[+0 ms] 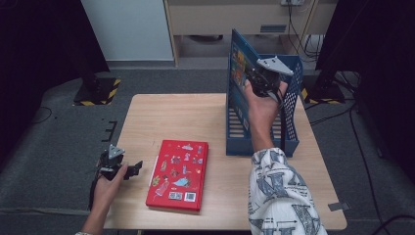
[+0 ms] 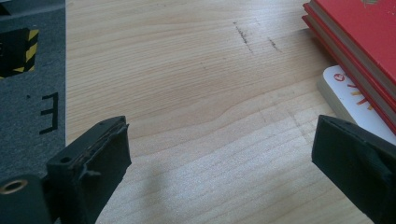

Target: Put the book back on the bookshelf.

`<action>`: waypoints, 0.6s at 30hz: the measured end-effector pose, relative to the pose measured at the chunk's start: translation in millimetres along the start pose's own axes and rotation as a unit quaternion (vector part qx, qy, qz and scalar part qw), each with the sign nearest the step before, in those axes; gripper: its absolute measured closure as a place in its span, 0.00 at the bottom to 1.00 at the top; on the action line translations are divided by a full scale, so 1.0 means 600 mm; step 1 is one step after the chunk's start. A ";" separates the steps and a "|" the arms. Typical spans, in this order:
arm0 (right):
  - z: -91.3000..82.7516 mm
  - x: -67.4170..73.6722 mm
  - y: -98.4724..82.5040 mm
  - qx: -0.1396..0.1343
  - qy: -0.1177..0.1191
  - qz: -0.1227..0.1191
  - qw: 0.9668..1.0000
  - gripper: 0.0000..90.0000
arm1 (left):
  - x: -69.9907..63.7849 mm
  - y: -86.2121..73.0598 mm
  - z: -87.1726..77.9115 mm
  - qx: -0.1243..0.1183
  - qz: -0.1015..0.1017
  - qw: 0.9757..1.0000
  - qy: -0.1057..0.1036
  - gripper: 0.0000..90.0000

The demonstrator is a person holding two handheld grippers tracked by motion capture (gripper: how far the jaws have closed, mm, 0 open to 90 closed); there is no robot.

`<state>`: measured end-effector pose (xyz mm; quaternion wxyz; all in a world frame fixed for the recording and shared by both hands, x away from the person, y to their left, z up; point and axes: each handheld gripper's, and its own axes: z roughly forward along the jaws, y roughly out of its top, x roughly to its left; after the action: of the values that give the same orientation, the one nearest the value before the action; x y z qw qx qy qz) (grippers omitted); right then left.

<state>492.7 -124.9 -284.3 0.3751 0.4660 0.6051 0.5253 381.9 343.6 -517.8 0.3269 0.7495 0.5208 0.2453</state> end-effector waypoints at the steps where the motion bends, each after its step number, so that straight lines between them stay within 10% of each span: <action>1: 0.001 0.001 -0.002 0.001 0.000 -0.001 1.000 0.92 | 0.000 0.000 0.000 0.000 0.000 1.000 -0.001 0.04; 18: 0.016 -0.004 -0.019 -0.003 -0.001 0.005 1.000 0.92 | -0.002 0.001 0.002 0.004 0.006 1.000 -0.005 0.04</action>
<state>500.8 -124.4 -297.1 0.3747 0.4684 0.6009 0.5283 382.5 341.8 -518.5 0.3255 0.7550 0.5155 0.2414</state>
